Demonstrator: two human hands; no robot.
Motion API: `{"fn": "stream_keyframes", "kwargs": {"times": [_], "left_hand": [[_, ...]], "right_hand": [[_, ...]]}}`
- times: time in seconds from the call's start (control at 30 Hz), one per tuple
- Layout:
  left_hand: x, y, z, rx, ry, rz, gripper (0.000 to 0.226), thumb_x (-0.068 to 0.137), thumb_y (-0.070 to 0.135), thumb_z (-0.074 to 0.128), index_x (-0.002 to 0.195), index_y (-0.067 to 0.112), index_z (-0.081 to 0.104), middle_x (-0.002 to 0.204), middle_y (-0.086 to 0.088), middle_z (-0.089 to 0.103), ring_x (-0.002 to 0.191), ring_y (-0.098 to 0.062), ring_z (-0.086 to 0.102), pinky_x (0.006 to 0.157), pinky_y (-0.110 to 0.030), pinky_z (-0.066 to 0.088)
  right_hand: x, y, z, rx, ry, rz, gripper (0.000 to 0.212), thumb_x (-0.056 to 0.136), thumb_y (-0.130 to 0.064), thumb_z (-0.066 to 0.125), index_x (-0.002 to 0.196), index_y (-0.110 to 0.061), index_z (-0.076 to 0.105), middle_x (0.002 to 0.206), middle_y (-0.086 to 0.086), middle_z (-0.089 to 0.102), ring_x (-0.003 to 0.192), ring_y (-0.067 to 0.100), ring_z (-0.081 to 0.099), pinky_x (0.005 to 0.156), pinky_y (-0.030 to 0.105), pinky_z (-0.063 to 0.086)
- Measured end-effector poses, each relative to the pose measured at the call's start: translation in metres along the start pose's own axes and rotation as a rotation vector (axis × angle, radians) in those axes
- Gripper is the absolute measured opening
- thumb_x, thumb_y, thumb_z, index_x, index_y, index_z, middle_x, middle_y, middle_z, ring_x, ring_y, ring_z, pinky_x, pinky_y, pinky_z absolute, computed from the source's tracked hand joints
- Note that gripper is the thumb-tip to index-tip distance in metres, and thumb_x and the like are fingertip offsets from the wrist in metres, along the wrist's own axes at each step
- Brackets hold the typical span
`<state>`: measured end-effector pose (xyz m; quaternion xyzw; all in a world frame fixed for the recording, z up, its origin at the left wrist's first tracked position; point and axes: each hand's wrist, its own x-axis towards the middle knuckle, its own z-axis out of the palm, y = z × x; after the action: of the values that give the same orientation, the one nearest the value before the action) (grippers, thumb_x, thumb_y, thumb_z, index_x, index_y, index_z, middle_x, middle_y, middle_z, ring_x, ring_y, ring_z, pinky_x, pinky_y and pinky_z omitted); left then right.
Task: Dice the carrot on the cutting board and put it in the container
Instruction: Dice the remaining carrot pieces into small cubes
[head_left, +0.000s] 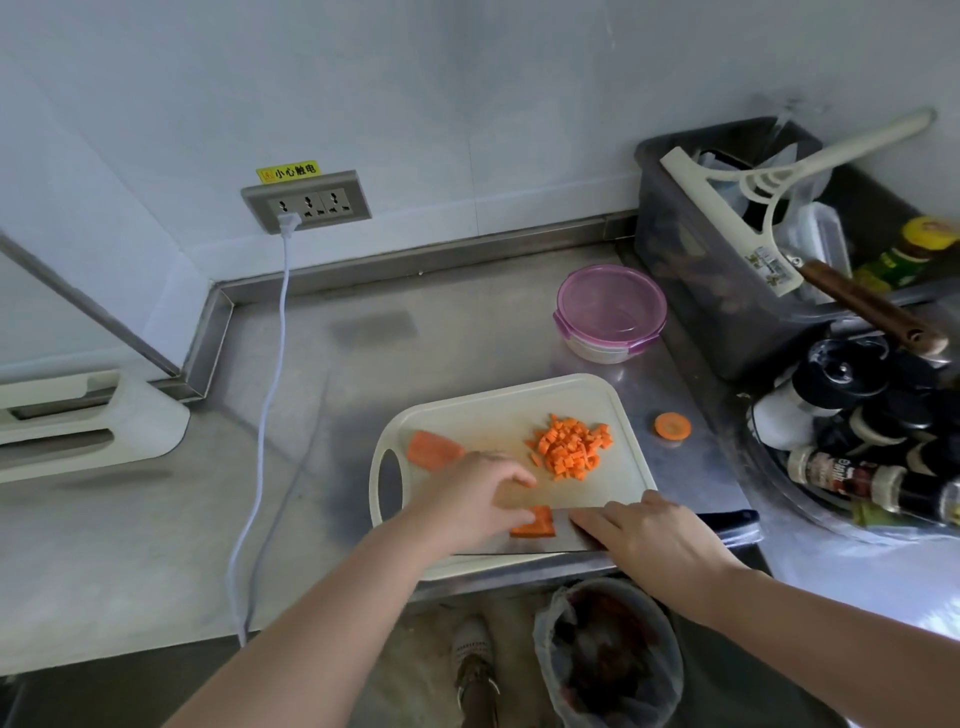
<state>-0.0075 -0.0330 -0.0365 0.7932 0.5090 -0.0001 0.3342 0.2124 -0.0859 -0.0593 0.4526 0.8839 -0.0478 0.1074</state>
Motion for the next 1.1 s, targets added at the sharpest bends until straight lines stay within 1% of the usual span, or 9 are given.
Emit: {"fn": "stream_keyframes", "kwargs": {"times": [0.13, 0.2, 0.27, 0.4, 0.5, 0.53, 0.6, 0.67, 1.1], "left_hand": [[0.008, 0.001, 0.018, 0.142, -0.074, 0.055, 0.041, 0.088, 0.034, 0.063, 0.128, 0.026, 0.058, 0.132, 0.010, 0.055, 0.120, -0.012, 0.050, 0.102, -0.034, 0.040], [0.010, -0.002, 0.023, 0.143, -0.070, 0.057, 0.040, 0.089, 0.032, 0.061, 0.128, 0.026, 0.058, 0.131, 0.010, 0.056, 0.119, -0.013, 0.051, 0.101, -0.035, 0.041], [0.012, -0.005, 0.026, 0.135, -0.060, 0.042, 0.039, 0.089, 0.032, 0.061, 0.127, 0.028, 0.059, 0.130, 0.012, 0.057, 0.117, -0.014, 0.053, 0.100, -0.036, 0.042], [0.015, -0.009, 0.031, 0.149, -0.021, 0.026, 0.034, 0.090, 0.031, 0.059, 0.124, 0.029, 0.061, 0.128, 0.012, 0.058, 0.115, -0.015, 0.054, 0.098, -0.034, 0.043], [0.016, -0.008, 0.035, 0.167, 0.020, 0.042, 0.029, 0.092, 0.029, 0.057, 0.121, 0.027, 0.063, 0.126, 0.011, 0.058, 0.113, -0.014, 0.054, 0.097, -0.032, 0.042], [0.016, -0.008, 0.036, 0.176, 0.023, 0.042, 0.029, 0.093, 0.028, 0.056, 0.121, 0.026, 0.063, 0.126, 0.011, 0.057, 0.113, -0.013, 0.054, 0.098, -0.031, 0.042], [0.015, -0.009, 0.038, 0.200, 0.024, 0.036, 0.030, 0.093, 0.027, 0.056, 0.123, 0.027, 0.061, 0.128, 0.012, 0.054, 0.114, -0.014, 0.052, 0.099, -0.031, 0.041], [0.016, -0.010, 0.040, 0.221, 0.031, 0.031, 0.030, 0.094, 0.028, 0.055, 0.124, 0.028, 0.060, 0.129, 0.012, 0.052, 0.114, -0.017, 0.052, 0.098, -0.032, 0.041], [0.017, -0.015, 0.036, 0.109, 0.081, -0.013, 0.032, 0.093, 0.021, 0.058, 0.125, 0.025, 0.060, 0.123, 0.010, 0.061, 0.109, -0.006, 0.057, 0.092, -0.023, 0.046]], "right_hand": [[-0.001, 0.008, 0.009, -0.044, -0.030, -0.005, 0.068, 0.059, -0.014, 0.080, 0.123, -0.019, 0.057, 0.073, -0.002, 0.061, 0.054, 0.020, 0.058, 0.061, 0.030, 0.049], [-0.001, 0.004, 0.010, -0.014, -0.007, -0.049, 0.064, 0.080, -0.014, 0.066, 0.139, -0.019, 0.042, 0.093, 0.002, 0.064, 0.073, 0.024, 0.063, 0.077, 0.034, 0.048], [-0.001, 0.004, 0.011, 0.002, 0.046, -0.087, 0.063, 0.088, -0.012, 0.057, 0.146, -0.019, 0.031, 0.105, 0.005, 0.062, 0.086, 0.027, 0.063, 0.086, 0.035, 0.045], [-0.002, 0.012, 0.007, -0.062, 0.018, -0.064, 0.069, 0.062, -0.017, 0.081, 0.128, -0.018, 0.058, 0.078, 0.001, 0.064, 0.059, 0.021, 0.061, 0.066, 0.030, 0.051], [-0.008, 0.014, 0.004, -0.051, 0.051, -0.096, 0.067, 0.077, -0.012, 0.070, 0.139, -0.017, 0.046, 0.092, 0.005, 0.064, 0.074, 0.025, 0.063, 0.078, 0.033, 0.049], [-0.010, 0.016, 0.001, -0.064, 0.058, -0.100, 0.069, 0.073, -0.013, 0.074, 0.137, -0.017, 0.048, 0.089, 0.004, 0.064, 0.071, 0.023, 0.063, 0.076, 0.032, 0.050], [-0.019, 0.023, 0.003, -0.070, 0.048, -0.047, 0.076, 0.046, -0.016, 0.089, 0.117, -0.020, 0.065, 0.067, -0.003, 0.060, 0.050, 0.016, 0.057, 0.058, 0.027, 0.050], [-0.027, 0.030, 0.007, -0.043, 0.067, -0.012, 0.078, 0.032, -0.017, 0.091, 0.107, -0.022, 0.071, 0.060, -0.006, 0.057, 0.043, 0.014, 0.052, 0.050, 0.024, 0.048], [-0.059, 0.067, -0.002, 0.009, 0.115, 0.103, 0.065, 0.042, -0.012, 0.087, 0.104, -0.027, 0.072, 0.058, -0.010, 0.058, 0.042, 0.014, 0.052, 0.047, 0.022, 0.046]]}}
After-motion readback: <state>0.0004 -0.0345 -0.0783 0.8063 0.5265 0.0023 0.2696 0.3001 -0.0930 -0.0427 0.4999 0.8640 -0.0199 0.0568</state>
